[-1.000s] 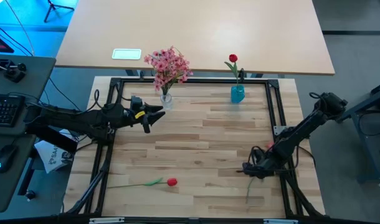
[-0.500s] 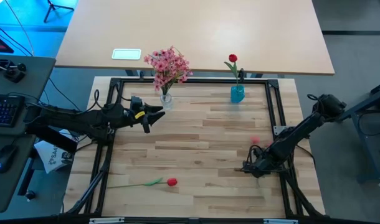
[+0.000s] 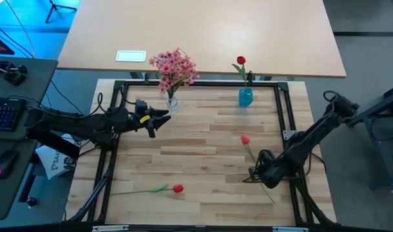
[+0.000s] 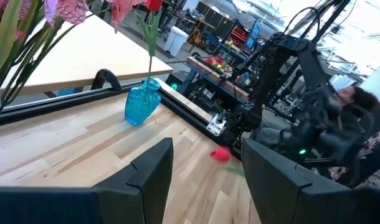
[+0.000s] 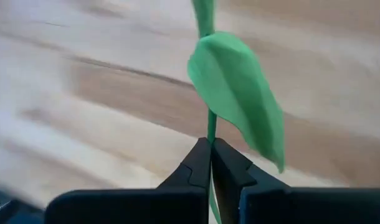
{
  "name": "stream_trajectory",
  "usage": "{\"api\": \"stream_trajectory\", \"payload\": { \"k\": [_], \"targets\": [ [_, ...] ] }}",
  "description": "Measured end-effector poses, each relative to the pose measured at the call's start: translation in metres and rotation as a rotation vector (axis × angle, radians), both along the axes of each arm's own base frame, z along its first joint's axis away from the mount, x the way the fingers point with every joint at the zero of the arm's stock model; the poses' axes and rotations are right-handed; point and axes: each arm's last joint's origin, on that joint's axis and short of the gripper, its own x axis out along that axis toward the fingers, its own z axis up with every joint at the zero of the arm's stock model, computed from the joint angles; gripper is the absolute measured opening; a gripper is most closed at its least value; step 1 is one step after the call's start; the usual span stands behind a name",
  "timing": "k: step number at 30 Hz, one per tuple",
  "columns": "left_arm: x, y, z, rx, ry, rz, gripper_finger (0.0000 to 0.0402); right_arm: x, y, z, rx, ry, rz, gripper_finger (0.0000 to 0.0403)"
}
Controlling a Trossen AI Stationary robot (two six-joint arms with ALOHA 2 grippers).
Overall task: Sort flowers into vase by color
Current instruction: Put the right red tulip into the blue vase
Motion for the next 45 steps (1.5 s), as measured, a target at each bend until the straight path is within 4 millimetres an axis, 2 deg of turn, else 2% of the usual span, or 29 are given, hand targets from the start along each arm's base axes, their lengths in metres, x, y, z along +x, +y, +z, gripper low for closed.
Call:
{"api": "stream_trajectory", "payload": {
  "k": [5, 8, 10, 14, 18, 22, 24, 29, 32, 40, 45],
  "targets": [
    [0.000, 0.003, 0.000, 0.000, -0.001, 0.018, 0.0179, 0.022, 0.008, 0.038, -0.116, -0.362, 0.241, 0.0000],
    [0.000, 0.006, 0.000, -0.008, -0.006, 0.033, 0.0179, 0.037, 0.013, 0.049, -0.217, -0.570, 0.381, 0.0000],
    [0.000, 0.007, 0.000, -0.018, -0.012, 0.040, 0.0179, 0.046, 0.008, 0.051, -0.301, -0.674, 0.359, 0.0000],
    [0.000, 0.008, 0.002, -0.032, -0.035, 0.046, 0.0179, 0.060, -0.017, 0.045, -0.490, -0.761, 0.266, 0.0000],
    [0.000, 0.008, 0.007, -0.035, -0.091, 0.046, 0.0179, 0.064, -0.053, 0.044, -0.616, -0.911, 0.235, 0.0000],
    [-0.001, 0.008, 0.020, -0.033, -0.223, 0.043, 0.0179, 0.053, -0.096, 0.049, -0.728, -1.163, 0.212, 0.0000],
    [-0.002, 0.008, 0.027, -0.024, -0.298, 0.042, 0.0179, 0.042, -0.117, 0.048, -0.830, -1.229, 0.187, 0.0000],
    [-0.004, 0.008, 0.035, -0.003, -0.382, 0.044, 0.0179, 0.017, -0.156, 0.051, -1.282, -1.213, 0.200, 0.0000],
    [-0.004, 0.008, 0.035, -0.009, -0.384, 0.051, 0.0179, 0.009, -0.173, 0.054, -1.442, -1.115, 0.200, 0.0000],
    [-0.006, 0.008, 0.039, -0.009, -0.425, 0.061, 0.0179, -0.009, -0.217, 0.056, -1.616, -0.883, 0.013, 0.0000],
    [-0.006, 0.009, 0.039, -0.005, -0.423, 0.078, 0.0179, -0.023, -0.240, 0.052, -1.600, -0.799, -0.104, 0.0000]
  ]
}}
